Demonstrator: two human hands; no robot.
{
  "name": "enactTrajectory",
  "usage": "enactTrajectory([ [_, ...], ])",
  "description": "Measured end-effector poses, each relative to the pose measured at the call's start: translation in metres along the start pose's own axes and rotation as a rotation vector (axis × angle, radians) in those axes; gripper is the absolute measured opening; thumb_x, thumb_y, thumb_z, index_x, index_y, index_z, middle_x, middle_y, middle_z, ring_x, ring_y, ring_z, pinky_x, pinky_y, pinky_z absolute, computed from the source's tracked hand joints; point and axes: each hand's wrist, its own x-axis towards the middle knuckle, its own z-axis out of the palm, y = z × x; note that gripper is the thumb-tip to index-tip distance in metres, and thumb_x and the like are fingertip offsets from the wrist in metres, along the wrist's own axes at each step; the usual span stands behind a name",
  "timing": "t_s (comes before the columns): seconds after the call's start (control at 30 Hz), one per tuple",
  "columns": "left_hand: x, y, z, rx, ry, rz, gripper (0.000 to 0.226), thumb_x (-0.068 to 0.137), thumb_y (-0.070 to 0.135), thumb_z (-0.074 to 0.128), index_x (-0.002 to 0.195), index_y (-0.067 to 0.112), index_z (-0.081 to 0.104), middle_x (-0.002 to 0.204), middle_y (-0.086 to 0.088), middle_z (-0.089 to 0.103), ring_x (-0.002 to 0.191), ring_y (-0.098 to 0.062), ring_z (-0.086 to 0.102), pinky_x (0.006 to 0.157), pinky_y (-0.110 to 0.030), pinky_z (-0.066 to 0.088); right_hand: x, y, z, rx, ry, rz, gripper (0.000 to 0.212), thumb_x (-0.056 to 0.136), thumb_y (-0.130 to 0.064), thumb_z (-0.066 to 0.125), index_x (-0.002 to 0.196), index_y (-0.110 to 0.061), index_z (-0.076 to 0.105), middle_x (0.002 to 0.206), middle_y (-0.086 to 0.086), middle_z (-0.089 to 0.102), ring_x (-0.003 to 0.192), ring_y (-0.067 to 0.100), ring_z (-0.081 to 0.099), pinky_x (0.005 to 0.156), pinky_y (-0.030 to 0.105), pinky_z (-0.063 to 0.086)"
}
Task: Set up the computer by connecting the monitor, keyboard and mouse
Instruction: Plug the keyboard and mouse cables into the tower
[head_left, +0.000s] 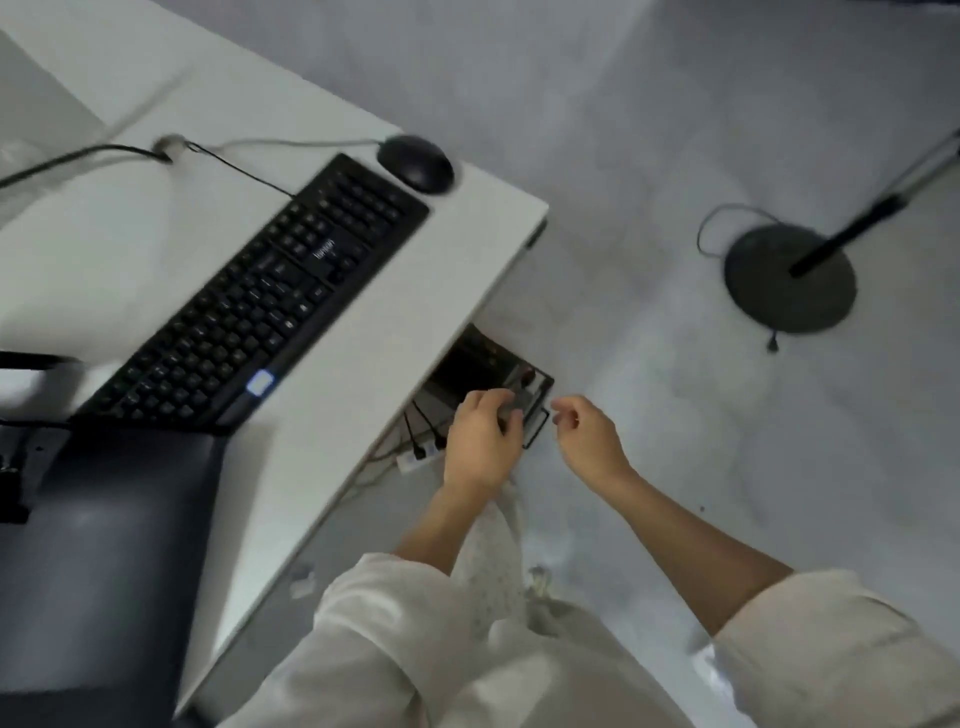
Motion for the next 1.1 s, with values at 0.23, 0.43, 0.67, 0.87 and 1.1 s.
enactTrajectory([
  [0.23, -0.02, -0.074, 0.071, -0.093, -0.052, -0.325, 0.029, 0.095, 0.021, 0.052, 0.12, 0.007, 0.06, 0.111, -0.01, 0.065, 0.103, -0.024, 0.059, 0.083, -0.026, 0.043, -0.013, 0.1, 0.059, 0.138, -0.097, 0.208, 0.032, 0.098, -0.012, 0.035, 0.123, -0.007, 0.054, 0.123, 0.01, 0.058, 0.107, 0.025, 0.056, 0.085, 0.028, 0.044],
  [0.43, 0.002, -0.189, 0.145, -0.144, 0.073, -0.596, 0.027, 0.093, 0.014, 0.05, 0.115, 0.009, 0.064, 0.108, -0.016, 0.067, 0.102, -0.033, 0.062, 0.094, -0.047, 0.049, 0.009, 0.188, 0.154, 0.263, -0.103, 0.279, 0.029, 0.098, -0.014, 0.038, 0.119, -0.008, 0.057, 0.12, 0.011, 0.059, 0.105, 0.025, 0.056, 0.086, 0.027, 0.041],
  [0.67, 0.054, -0.318, 0.195, -0.268, 0.195, -0.66, 0.014, 0.094, 0.008, 0.051, 0.104, 0.007, 0.06, 0.082, -0.003, 0.06, 0.074, -0.015, 0.057, 0.072, -0.032, 0.049, 0.069, 0.244, 0.269, 0.372, -0.14, 0.27, 0.031, 0.098, -0.014, 0.035, 0.122, -0.009, 0.055, 0.117, 0.008, 0.06, 0.09, 0.014, 0.052, 0.071, 0.014, 0.033],
  [0.87, 0.134, -0.437, 0.189, 0.072, 0.088, -0.475, 0.028, 0.094, 0.011, 0.048, 0.12, 0.008, 0.058, 0.115, -0.013, 0.062, 0.102, -0.028, 0.06, 0.094, -0.041, 0.048, 0.147, 0.245, 0.357, 0.319, -0.198, 0.095, 0.034, 0.097, -0.01, 0.036, 0.127, -0.008, 0.052, 0.12, 0.013, 0.058, 0.104, 0.026, 0.057, 0.087, 0.03, 0.043],
  [1.1, 0.246, -0.566, 0.159, 0.542, 0.063, -0.198, 0.035, 0.094, 0.01, 0.047, 0.128, 0.003, 0.051, 0.127, -0.019, 0.051, 0.114, -0.032, 0.051, 0.095, -0.03, 0.036, 0.256, 0.213, 0.468, 0.089, -0.216, -0.254, 0.033, 0.095, -0.008, 0.038, 0.124, -0.005, 0.051, 0.119, 0.014, 0.057, 0.106, 0.026, 0.054, 0.083, 0.027, 0.04],
])
